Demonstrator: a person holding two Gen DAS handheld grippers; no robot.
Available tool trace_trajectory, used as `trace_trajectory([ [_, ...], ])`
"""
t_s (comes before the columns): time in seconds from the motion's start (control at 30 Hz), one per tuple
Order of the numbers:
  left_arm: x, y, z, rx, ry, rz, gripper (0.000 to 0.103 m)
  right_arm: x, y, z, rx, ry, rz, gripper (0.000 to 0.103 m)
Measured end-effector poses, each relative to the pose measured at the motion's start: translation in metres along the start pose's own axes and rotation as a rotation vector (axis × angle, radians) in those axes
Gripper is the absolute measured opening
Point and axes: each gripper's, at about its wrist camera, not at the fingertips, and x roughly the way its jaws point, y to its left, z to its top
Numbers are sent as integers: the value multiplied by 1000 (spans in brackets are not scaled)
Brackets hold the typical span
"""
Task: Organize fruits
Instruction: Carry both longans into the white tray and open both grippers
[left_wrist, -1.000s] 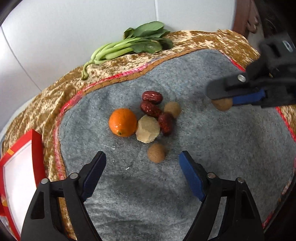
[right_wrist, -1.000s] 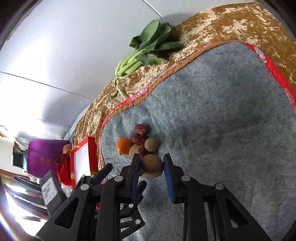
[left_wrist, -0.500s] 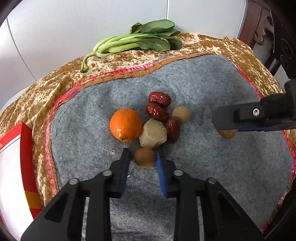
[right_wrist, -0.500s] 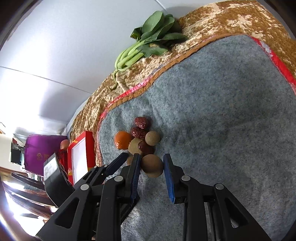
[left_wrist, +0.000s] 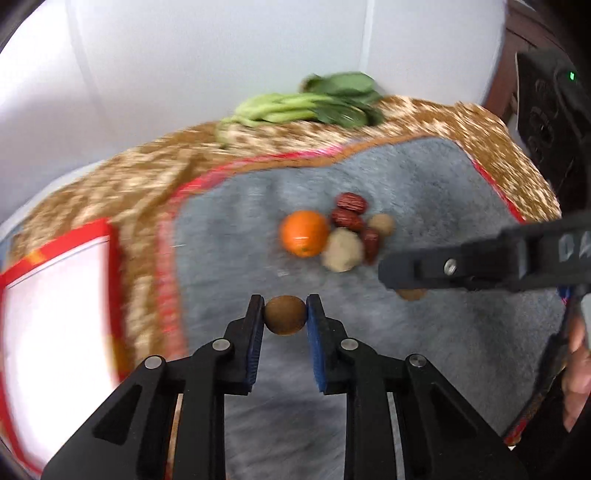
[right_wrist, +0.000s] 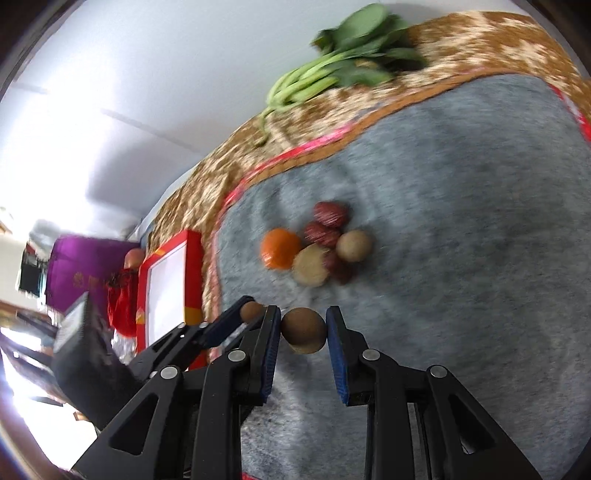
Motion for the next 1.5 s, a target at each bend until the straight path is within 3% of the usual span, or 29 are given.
trace_trajectory([
  [0.23,-58,71,-40,-184,-42,195,21,33,55,-20,-143,52,87,26],
  [0.37,-83,114,-68,-302,-50,266,21,51,95,-37,-248,66,147,26],
  [0.53,-80,146,-89,-386,7,318,21,73,142,-62,-375,89,213,26],
  [0.7,-70,154,-104,-401,74,307,21,101,173,-83,-457,134,210,26],
  [0.93,-67,154,-111,-403,116,312,21,124,173,-97,-479,159,145,29],
  [1.07,-66,153,-110,-401,122,344,22,122,174,-99,-483,146,152,30],
  [1.13,-66,152,-108,-394,117,369,28,117,173,-97,-486,135,162,30],
  [1.2,-68,151,-106,-389,101,394,46,112,173,-94,-475,120,172,33],
  [1.37,-75,133,-91,-300,24,457,53,95,160,-83,-433,77,178,34],
  [1.5,-74,112,-77,-238,-25,417,55,77,139,-70,-380,41,166,34],
])
